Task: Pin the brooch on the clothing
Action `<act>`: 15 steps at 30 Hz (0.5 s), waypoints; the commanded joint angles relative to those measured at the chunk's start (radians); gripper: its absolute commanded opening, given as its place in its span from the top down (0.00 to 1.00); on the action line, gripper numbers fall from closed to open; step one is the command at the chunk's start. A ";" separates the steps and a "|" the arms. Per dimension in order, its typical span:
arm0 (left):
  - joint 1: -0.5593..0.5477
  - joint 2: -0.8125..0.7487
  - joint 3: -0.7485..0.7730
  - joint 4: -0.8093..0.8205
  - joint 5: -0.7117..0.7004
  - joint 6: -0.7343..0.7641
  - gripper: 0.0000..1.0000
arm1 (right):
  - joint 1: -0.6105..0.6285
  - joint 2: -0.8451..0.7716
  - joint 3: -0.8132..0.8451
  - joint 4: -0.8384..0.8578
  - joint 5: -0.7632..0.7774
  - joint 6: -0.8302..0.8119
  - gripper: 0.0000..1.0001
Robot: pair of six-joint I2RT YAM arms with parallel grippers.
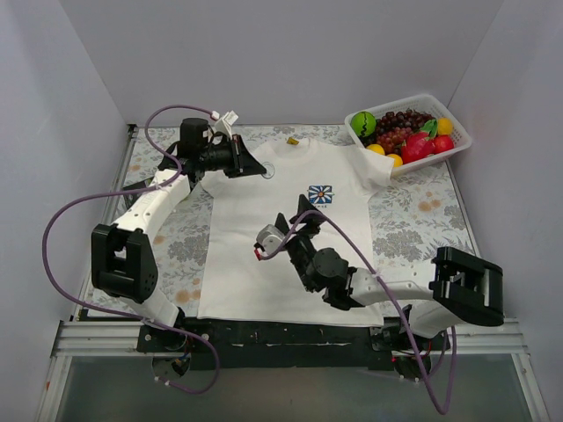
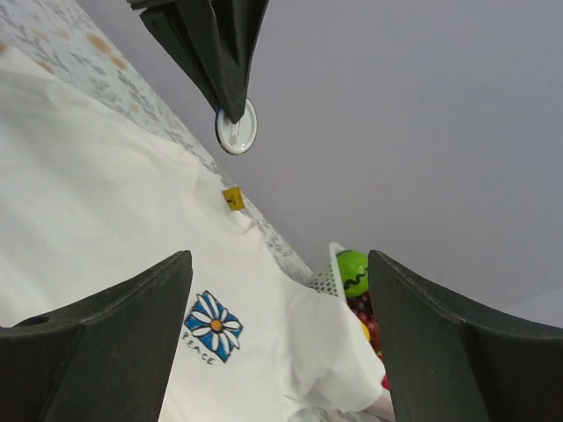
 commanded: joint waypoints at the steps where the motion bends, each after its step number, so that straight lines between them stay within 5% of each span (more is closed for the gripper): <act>1: 0.017 -0.084 0.008 0.005 -0.025 0.017 1.00 | 0.005 -0.093 0.040 -0.247 -0.111 0.355 0.13; 15: 0.049 -0.153 -0.033 -0.007 -0.077 0.044 1.00 | -0.115 -0.322 0.040 -0.575 -0.425 0.773 0.15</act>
